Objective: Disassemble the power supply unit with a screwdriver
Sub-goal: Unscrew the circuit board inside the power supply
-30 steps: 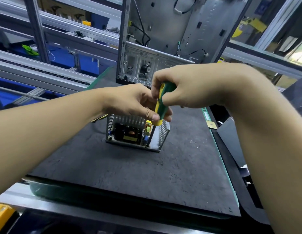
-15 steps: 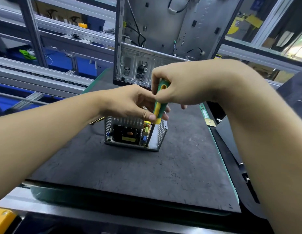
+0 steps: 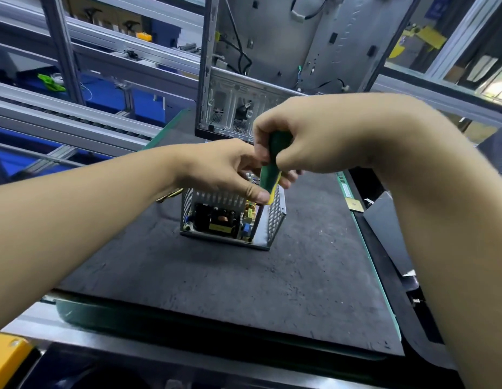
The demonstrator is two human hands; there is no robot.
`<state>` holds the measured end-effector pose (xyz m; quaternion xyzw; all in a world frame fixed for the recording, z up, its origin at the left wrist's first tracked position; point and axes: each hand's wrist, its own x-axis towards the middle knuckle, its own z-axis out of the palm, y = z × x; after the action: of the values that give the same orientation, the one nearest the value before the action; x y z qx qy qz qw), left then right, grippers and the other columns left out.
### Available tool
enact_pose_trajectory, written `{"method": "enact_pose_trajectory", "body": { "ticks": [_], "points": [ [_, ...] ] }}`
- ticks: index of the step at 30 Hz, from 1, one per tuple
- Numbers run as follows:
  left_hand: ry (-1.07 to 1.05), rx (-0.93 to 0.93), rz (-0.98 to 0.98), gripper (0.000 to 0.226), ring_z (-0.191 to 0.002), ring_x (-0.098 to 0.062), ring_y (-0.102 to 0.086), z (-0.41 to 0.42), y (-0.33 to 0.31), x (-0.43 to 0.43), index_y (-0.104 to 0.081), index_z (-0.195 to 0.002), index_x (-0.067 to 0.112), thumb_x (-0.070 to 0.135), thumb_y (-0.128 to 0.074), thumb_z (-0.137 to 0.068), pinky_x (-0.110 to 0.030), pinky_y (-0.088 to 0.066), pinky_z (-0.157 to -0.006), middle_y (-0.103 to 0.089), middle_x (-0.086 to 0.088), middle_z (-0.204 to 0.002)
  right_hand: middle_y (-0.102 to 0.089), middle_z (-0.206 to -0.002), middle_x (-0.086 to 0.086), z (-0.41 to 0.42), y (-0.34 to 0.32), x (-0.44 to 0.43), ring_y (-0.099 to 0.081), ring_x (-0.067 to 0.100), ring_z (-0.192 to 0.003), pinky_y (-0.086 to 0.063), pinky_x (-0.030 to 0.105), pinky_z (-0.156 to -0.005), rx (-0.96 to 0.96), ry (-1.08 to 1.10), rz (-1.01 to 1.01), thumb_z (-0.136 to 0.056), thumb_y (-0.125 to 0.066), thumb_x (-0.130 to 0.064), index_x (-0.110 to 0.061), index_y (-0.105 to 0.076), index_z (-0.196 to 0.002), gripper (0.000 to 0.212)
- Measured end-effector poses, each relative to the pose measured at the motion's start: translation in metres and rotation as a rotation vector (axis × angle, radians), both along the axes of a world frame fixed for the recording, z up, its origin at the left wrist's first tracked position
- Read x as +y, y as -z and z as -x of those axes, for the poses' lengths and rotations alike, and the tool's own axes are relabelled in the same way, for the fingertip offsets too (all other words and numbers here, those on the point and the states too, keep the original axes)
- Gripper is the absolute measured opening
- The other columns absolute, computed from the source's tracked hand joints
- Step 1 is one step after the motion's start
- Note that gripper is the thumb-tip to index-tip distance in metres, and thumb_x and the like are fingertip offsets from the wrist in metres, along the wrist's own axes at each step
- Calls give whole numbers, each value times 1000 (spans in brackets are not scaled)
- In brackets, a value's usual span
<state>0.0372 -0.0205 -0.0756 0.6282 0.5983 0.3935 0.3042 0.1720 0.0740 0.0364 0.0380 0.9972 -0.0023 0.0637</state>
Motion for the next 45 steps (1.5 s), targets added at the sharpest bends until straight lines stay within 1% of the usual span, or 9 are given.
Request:
{"method": "enact_pose_trajectory", "body": {
  "ticks": [3,7,10,14,16,21,24,30,45],
  "points": [
    [-7,46,-24,26,-106,-6,-69,2,2,2,-70,-113,9,8,-74,-87,-14,-50,-89,-75,-1,-114,-66,-77,-10,0,2,1,-65,11,-66,-51,31,-62,-13,20,12,-86,-60,-31,-36,-60,-96,11],
    [-161,149,-41,39,-69,5,-61,-5,3,5,-65,-96,10,34,-83,-72,-13,-45,-67,-69,9,-80,-69,-68,1,6,9,0,-66,19,-51,-49,31,-54,57,219,-14,-87,-33,-77,-18,-59,-94,65],
    [-137,152,-24,41,-58,4,-53,-6,2,5,-60,-90,5,33,-84,-73,-12,-41,-59,-60,13,-70,-61,-63,3,12,12,2,-56,19,-51,-37,29,-51,167,172,-109,-99,-39,-55,-13,-58,-85,48],
    [-39,58,18,45,-112,-4,-66,-3,-1,-1,-64,-121,16,23,-79,-79,-17,-50,-90,-73,3,-118,-71,-73,-5,3,4,1,-66,13,-49,-52,29,-53,26,71,65,-90,-50,-26,-28,-59,-89,9],
    [-34,20,23,34,-109,-7,-69,-2,0,1,-67,-116,15,11,-76,-83,-16,-52,-88,-76,1,-114,-70,-74,-7,0,4,1,-68,11,-51,-55,30,-58,3,64,87,-87,-51,-20,-29,-59,-85,12],
    [-176,159,-48,38,-91,-14,-71,-6,2,3,-69,-94,31,43,-87,-63,-29,-55,-84,-75,-4,-95,-72,-79,-3,2,10,2,-70,15,-54,-56,31,-58,0,124,95,-97,-48,-53,-30,-52,-106,26],
    [-117,129,-37,42,-97,-23,-69,-7,1,1,-66,-101,38,44,-89,-65,-37,-55,-89,-75,0,-96,-73,-74,2,4,12,1,-70,17,-51,-54,31,-56,30,117,38,-100,-47,-47,-23,-51,-97,24],
    [-84,-45,-72,25,-92,-5,-73,-5,2,-3,-73,-102,24,18,-80,-78,-15,-52,-80,-78,11,-97,-73,-67,1,-1,10,6,-71,18,-53,-58,37,-63,39,134,130,-100,-51,-39,-19,-55,-97,20],
    [-54,-97,-127,23,-90,-10,-75,-3,3,-4,-79,-95,34,24,-81,-74,-16,-54,-81,-79,6,-96,-74,-69,1,-5,12,7,-71,15,-53,-58,37,-70,86,128,140,-100,-51,-37,-18,-55,-101,19]
  ]
}}
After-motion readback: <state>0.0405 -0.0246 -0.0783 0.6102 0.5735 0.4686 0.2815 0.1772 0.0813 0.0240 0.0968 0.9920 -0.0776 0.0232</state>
